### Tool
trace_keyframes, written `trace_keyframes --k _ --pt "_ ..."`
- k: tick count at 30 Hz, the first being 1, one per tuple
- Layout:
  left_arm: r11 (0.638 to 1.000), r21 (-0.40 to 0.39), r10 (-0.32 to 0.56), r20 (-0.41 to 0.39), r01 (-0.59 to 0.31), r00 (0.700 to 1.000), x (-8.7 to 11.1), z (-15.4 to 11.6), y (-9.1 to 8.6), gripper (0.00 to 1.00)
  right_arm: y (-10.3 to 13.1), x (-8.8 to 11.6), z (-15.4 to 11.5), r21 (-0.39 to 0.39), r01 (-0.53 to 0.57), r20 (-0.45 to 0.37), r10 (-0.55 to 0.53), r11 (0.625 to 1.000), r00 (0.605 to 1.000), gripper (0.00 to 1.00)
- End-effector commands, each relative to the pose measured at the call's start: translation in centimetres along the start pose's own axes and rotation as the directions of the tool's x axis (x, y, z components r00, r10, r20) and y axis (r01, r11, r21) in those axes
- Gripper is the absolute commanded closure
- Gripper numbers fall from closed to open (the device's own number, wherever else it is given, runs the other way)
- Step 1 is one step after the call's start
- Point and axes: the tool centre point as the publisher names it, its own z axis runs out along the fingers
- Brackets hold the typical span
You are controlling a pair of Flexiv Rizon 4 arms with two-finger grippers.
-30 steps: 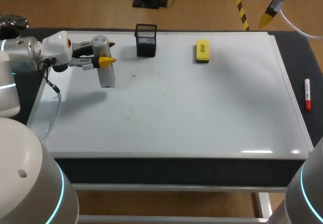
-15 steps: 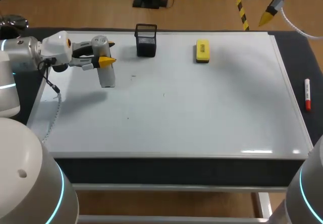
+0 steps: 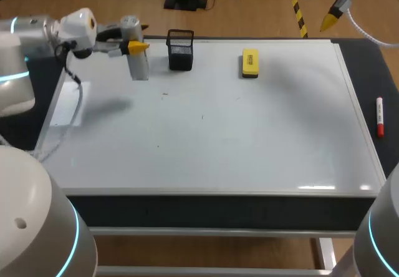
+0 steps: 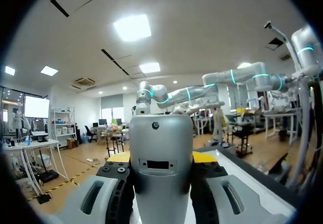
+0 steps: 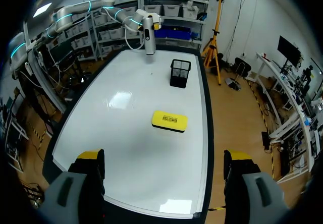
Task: Pick up the inspection probe, press it on each red-marked spot on the whiteboard one by one, put down the probe, pick up the eraser, and wipe off all the red marks.
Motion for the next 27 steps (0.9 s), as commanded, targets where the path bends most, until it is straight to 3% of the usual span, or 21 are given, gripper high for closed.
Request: trace_keyframes --k 1,7,14,20,27 --pt "1.000 -0.013 0.011 -0.162 -0.013 0.987 -5.5 1.9 -1.5 1.00 0.0 -0.2 -0.2 0.004 0.001 -0.007 0.000 1.000 1.000 0.00" --pt "1.000 -0.006 0.019 -0.236 -0.021 0.972 -8.5 4.9 -2.8 1.00 0.0 -0.2 -0.2 0.004 0.001 -0.007 0.000 1.000 1.000 0.00" --pt "1.000 0.006 0.018 -0.279 -0.017 0.960 -10.6 7.5 -2.8 1.00 0.0 -0.2 -0.2 0.004 0.001 -0.007 0.000 1.000 1.000 0.00" --pt "1.000 0.013 0.019 -0.308 -0.016 0.951 -11.8 9.1 -2.5 1.00 0.0 -0.2 -0.2 0.004 0.001 -0.007 0.000 1.000 1.000 0.00" --pt "1.000 0.023 0.019 -0.340 -0.012 0.940 -12.6 10.4 -0.9 1.00 0.0 -0.2 -0.2 0.004 0.001 -0.007 0.000 1.000 1.000 0.00"
